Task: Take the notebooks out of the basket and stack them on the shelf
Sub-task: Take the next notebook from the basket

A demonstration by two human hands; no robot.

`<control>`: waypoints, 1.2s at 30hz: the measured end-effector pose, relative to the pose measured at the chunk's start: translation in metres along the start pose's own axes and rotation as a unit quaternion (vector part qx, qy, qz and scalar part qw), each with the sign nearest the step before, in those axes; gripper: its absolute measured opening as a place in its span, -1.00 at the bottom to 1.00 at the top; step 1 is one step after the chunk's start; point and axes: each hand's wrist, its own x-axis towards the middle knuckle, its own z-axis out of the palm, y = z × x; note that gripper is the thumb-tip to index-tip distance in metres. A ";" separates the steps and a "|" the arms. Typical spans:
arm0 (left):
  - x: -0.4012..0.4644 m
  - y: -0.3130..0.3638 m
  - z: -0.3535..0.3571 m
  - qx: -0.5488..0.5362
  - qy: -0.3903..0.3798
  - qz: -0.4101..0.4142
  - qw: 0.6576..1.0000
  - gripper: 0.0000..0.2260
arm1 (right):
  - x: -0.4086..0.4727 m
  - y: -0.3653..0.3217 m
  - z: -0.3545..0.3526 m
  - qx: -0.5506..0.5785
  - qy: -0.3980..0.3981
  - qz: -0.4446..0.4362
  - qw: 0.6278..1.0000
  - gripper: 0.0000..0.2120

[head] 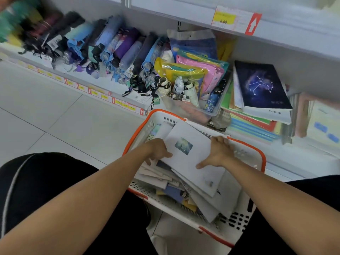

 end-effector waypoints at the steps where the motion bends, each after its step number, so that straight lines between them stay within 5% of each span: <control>1: -0.004 0.002 -0.002 0.003 0.011 0.001 1.000 -0.54 | -0.002 -0.002 -0.005 0.007 0.026 0.002 1.000 0.27; 5: -0.031 0.019 -0.015 -0.102 0.031 0.008 0.994 -0.34 | -0.012 -0.012 -0.055 0.027 0.023 -0.094 0.995 -0.35; 9: -0.065 0.058 -0.015 -0.335 -0.073 0.075 0.936 -0.40 | -0.061 -0.060 -0.104 0.096 0.034 -0.227 0.969 -0.61; 11: -0.065 0.068 -0.016 -0.427 -0.013 0.098 0.899 -0.63 | -0.087 -0.088 -0.107 0.128 0.054 -0.287 0.948 -0.77; 13: -0.058 0.064 -0.022 -0.465 0.100 0.093 0.875 -0.81 | -0.098 -0.098 -0.107 0.216 -0.025 -0.287 0.933 -0.83; 15: -0.052 0.050 -0.036 -0.439 0.201 0.087 0.871 -0.90 | -0.092 -0.091 -0.107 0.306 -0.131 -0.257 0.907 -0.81; 18: -0.050 0.028 -0.056 -0.344 0.292 0.101 0.887 -0.95 | -0.059 -0.065 -0.083 0.197 -0.096 -0.199 0.955 -0.59; 20: -0.052 0.019 -0.066 -0.272 0.347 0.102 0.892 -0.82 | -0.044 -0.051 -0.043 0.045 -0.106 -0.109 0.987 -0.10; 23: -0.052 0.009 -0.074 -0.248 0.379 0.080 0.888 -0.74 | -0.047 -0.044 0.021 -0.010 -0.135 -0.040 0.990 0.47; 26: -0.059 0.009 -0.075 -0.274 0.364 0.078 0.887 -0.66 | -0.051 -0.047 0.047 -0.003 -0.086 -0.048 0.995 0.46; 30: -0.061 0.014 -0.072 -0.263 0.352 0.092 0.893 -0.62 | -0.049 -0.046 0.014 -0.002 -0.153 -0.068 0.986 0.21; 33: -0.061 0.018 -0.072 -0.265 0.348 0.103 0.893 -0.55 | -0.046 -0.040 -0.024 0.071 -0.074 -0.104 0.989 -0.82; 34: -0.061 0.019 -0.071 -0.265 0.346 0.105 0.894 -0.56 | -0.045 -0.039 -0.036 0.086 -0.031 -0.104 0.990 -0.91; 36: -0.063 0.021 -0.072 -0.270 0.339 0.109 0.894 -0.60 | -0.046 -0.040 -0.061 0.108 0.020 -0.108 0.988 -0.76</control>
